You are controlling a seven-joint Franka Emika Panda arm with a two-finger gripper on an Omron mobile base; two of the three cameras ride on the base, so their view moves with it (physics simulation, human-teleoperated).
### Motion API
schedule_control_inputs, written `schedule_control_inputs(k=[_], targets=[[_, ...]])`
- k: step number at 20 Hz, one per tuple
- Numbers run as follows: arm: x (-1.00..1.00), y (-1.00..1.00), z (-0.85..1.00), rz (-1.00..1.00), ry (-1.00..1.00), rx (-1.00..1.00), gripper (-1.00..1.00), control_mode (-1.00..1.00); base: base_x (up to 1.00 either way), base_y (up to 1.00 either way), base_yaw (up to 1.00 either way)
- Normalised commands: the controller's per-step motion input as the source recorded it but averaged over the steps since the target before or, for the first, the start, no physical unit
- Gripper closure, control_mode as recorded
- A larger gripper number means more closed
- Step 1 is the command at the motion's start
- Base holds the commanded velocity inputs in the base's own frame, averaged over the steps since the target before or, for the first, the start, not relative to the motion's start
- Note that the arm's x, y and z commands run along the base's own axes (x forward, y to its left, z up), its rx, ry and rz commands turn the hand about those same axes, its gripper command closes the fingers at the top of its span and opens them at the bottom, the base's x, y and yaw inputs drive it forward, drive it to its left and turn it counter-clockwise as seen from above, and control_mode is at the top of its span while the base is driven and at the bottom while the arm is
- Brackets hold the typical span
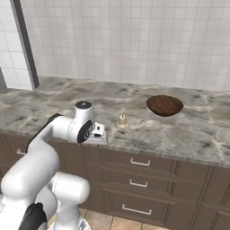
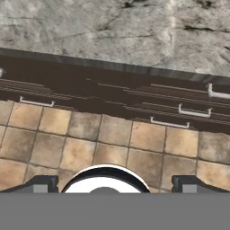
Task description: Pick the candle and candle from the dining table and place them in the open cabinet. Close the cabinet after placing the objects.
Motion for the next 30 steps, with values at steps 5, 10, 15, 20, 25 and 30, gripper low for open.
schedule_control_inputs(k=[5,10,15,20,25,30], targets=[[0.00,0.00,0.00,0.00,0.00,0.00,-1.00,1.00,0.44,0.00,-0.03],[0.00,0.00,0.00,0.00,0.00,0.00,-1.00,1.00,0.49,0.00,-0.03],[0.00,0.00,0.00,0.00,0.00,0.00,-1.00,1.00,0.48,0.00,-0.03],[0.00,0.00,0.00,0.00,0.00,0.00,-1.00,1.00,0.39,0.00,-0.02],[0.00,0.00,0.00,0.00,0.00,0.00,-1.00,1.00,0.03,0.00,0.00],[0.00,0.00,0.00,0.00,0.00,0.00,-1.00,1.00,0.00,0.00,0.00]])
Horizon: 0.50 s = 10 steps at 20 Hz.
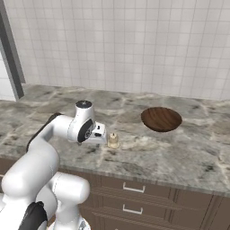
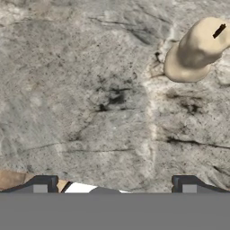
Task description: Pick the candle and candle from the dining table and place them in the open cabinet. Close the cabinet after placing the objects.
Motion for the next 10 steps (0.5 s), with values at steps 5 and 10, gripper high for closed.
schedule_control_inputs(k=[5,10], targets=[[-0.05,0.00,-0.09,0.00,0.00,0.00,-1.00,-1.00,0.00,0.00,0.00],[-0.09,-0.02,-0.31,0.00,0.00,-0.01,-1.00,-1.00,0.00,0.00,0.00]])
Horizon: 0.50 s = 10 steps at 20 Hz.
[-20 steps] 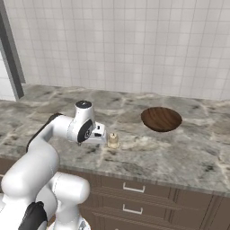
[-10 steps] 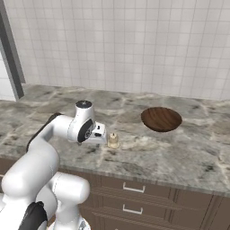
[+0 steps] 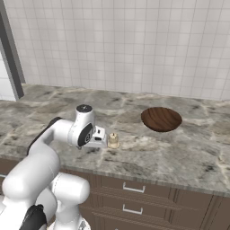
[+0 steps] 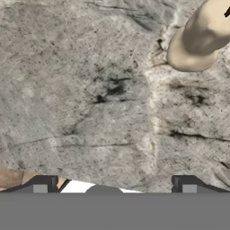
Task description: Pick the candle and candle from the dining table and place them in the open cabinet. Close the cabinet after placing the objects.
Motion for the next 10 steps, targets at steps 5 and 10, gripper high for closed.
schedule_control_inputs(k=[5,10], targets=[[0.00,-0.05,-0.16,0.00,0.00,-0.01,-1.00,-1.00,0.00,0.00,0.00],[0.01,-0.11,0.00,0.00,-0.02,0.00,-1.00,-1.00,0.00,0.00,0.00]])
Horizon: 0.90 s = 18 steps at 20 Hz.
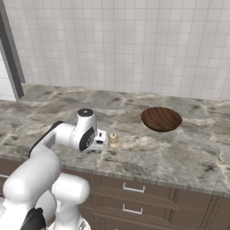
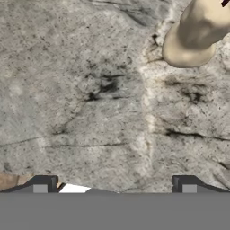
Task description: Pick the candle and candle from the dining table and place them in the open cabinet. Close the cabinet after placing the objects.
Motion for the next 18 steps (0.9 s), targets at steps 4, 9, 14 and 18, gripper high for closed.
schedule_control_inputs(k=[4,9,14,18], targets=[[0.23,-0.18,0.00,-0.03,-0.02,0.00,-1.00,-1.00,0.00,0.00,0.00],[0.36,-0.12,0.00,-0.05,-0.06,0.00,-1.00,-1.00,0.00,0.00,0.00],[0.50,0.00,0.00,-0.04,-0.03,0.01,-1.00,-1.00,0.00,0.00,0.00],[0.61,0.00,0.00,-0.02,0.00,0.06,-1.00,-1.00,0.00,0.00,0.00]])
